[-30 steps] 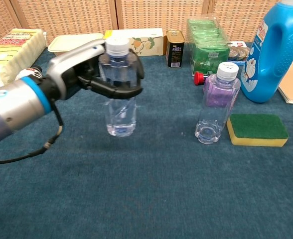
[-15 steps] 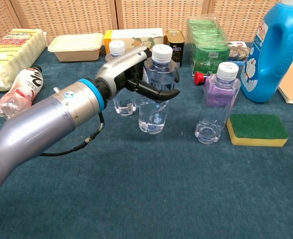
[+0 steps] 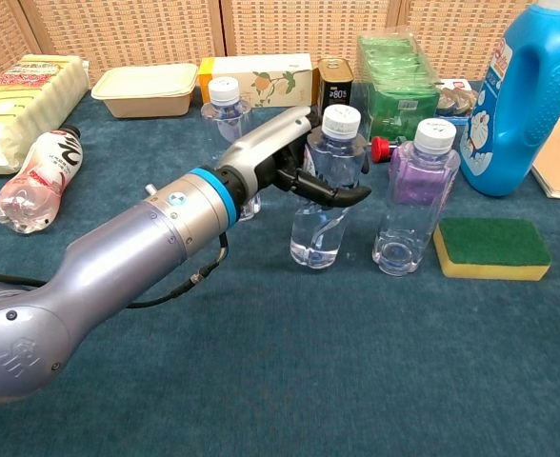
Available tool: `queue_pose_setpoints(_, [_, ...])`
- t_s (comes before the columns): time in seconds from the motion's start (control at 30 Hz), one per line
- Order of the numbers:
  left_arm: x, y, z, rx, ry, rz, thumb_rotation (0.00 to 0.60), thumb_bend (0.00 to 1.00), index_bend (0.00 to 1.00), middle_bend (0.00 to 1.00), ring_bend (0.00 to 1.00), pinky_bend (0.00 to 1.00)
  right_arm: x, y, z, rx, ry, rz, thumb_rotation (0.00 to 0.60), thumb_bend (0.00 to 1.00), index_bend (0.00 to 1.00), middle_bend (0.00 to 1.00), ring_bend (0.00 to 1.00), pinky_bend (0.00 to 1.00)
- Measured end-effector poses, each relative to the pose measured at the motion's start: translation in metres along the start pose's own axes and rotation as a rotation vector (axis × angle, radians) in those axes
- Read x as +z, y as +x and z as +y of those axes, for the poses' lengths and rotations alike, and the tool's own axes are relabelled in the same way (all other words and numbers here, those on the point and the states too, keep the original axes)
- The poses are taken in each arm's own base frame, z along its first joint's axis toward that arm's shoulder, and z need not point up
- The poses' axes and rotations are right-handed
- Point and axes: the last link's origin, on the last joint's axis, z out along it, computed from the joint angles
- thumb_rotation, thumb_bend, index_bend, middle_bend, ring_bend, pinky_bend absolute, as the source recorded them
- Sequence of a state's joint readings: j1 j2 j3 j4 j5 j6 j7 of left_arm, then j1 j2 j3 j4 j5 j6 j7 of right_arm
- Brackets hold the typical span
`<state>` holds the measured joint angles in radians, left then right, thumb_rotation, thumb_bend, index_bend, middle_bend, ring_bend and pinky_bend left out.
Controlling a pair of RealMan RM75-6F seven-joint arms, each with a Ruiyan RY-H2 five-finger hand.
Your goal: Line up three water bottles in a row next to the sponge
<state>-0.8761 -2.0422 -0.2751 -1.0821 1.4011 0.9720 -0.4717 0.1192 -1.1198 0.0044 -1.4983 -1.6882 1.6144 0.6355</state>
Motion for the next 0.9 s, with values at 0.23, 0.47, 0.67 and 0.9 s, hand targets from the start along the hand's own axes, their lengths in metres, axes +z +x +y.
queue_pose_setpoints(0.23, [-0.006, -0.004, -0.002, -0.002, -0.014, -0.058, 0.600, 0.27, 0.30, 0.34, 0.24, 0.42, 0.000, 0.001, -0.001, 0.001, 0.002, 0.003, 0.600, 0.00, 0.08, 0.00, 0.00, 0.26])
queue_pose_setpoints(0.47, [-0.009, -0.001, -0.004, 0.025, -0.032, -0.058, 0.600, 0.26, 0.00, 0.06, 0.02, 0.25, -0.001, 0.002, 0.000, -0.013, -0.004, 0.017, 0.600, 0.00, 0.08, 0.00, 0.00, 0.19])
queue_pose_setpoints(0.67, [-0.011, 0.003, -0.003, 0.035, -0.058, -0.031, 0.600, 0.22, 0.00, 0.00, 0.00, 0.22, -0.001, 0.004, 0.001, -0.040, -0.015, 0.037, 0.600, 0.00, 0.08, 0.00, 0.00, 0.15])
queue_pose_setpoints(0.9, [-0.023, 0.015, 0.009, 0.008, -0.116, -0.009, 0.600, 0.19, 0.00, 0.00, 0.00, 0.19, -0.002, 0.007, 0.006, -0.188, -0.058, 0.078, 0.600, 0.00, 0.05, 0.00, 0.00, 0.10])
